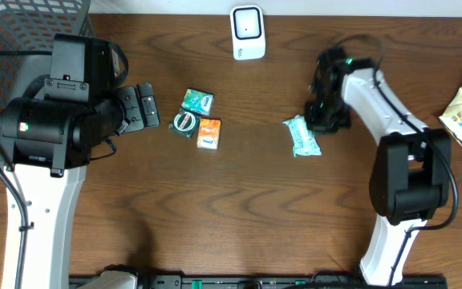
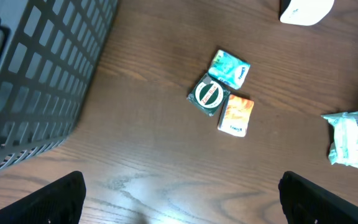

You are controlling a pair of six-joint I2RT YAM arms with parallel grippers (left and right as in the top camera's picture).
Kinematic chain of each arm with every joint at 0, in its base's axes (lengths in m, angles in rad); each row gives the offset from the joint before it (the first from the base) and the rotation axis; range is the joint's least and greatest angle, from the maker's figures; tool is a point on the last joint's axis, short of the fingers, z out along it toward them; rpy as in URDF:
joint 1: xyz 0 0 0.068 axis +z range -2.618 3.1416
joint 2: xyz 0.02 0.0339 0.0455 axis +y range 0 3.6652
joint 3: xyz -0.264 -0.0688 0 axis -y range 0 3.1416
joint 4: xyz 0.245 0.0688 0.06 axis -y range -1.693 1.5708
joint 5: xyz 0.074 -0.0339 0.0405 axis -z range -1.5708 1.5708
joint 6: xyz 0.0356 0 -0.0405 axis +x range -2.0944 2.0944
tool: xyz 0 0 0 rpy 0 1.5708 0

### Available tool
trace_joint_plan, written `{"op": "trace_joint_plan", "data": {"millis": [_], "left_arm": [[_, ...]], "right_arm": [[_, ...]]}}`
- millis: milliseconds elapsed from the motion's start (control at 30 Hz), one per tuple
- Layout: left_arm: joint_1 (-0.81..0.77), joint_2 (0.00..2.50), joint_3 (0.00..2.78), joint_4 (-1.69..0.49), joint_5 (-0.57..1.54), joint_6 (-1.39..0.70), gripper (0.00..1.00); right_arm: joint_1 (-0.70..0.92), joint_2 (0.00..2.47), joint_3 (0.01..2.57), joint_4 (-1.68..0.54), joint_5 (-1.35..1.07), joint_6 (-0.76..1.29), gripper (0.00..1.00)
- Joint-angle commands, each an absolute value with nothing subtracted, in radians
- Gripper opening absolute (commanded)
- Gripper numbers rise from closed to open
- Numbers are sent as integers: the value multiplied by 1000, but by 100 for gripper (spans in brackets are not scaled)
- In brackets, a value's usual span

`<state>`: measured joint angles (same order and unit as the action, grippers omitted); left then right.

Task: Scan the item barcode
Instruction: 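Lower the right gripper onto the tissue pack and regrasp it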

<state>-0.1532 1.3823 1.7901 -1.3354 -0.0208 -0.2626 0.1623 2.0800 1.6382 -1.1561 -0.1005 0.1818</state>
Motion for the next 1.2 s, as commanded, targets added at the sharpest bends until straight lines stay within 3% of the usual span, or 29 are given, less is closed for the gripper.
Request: {"op": "trace_joint_plan", "data": {"millis": [0, 67, 133, 267, 567, 733, 900, 1167], "left_arm": [[-150, 1380, 1784, -1340, -14, -268, 98], [-150, 1380, 1784, -1340, -14, -268, 98], [-150, 1380, 1784, -1340, -14, -268, 98], [-150, 1380, 1784, -1340, -14, -268, 98], [-150, 1380, 1784, -1340, -14, -268, 98], [-150, 1380, 1784, -1340, -14, -268, 98], [-150, 1380, 1784, -1340, -14, -268, 98], [-150, 1380, 1784, -1340, -14, -268, 98]], "right_arm": [[163, 2080, 1750, -1201, -79, 146, 5], [177, 2080, 1777, -1237, -123, 97, 17], [196, 2080, 1778, -1266, -163, 56, 18], [252, 2080, 1748, -1282, -205, 47, 1], [363, 2080, 1518, -1163, -157, 112, 2], [332, 2080, 1480, -1143, 57, 333, 1], [257, 2078, 1539, -1146, 106, 351, 1], [106, 2078, 1776, -1239, -220, 285, 1]]}}
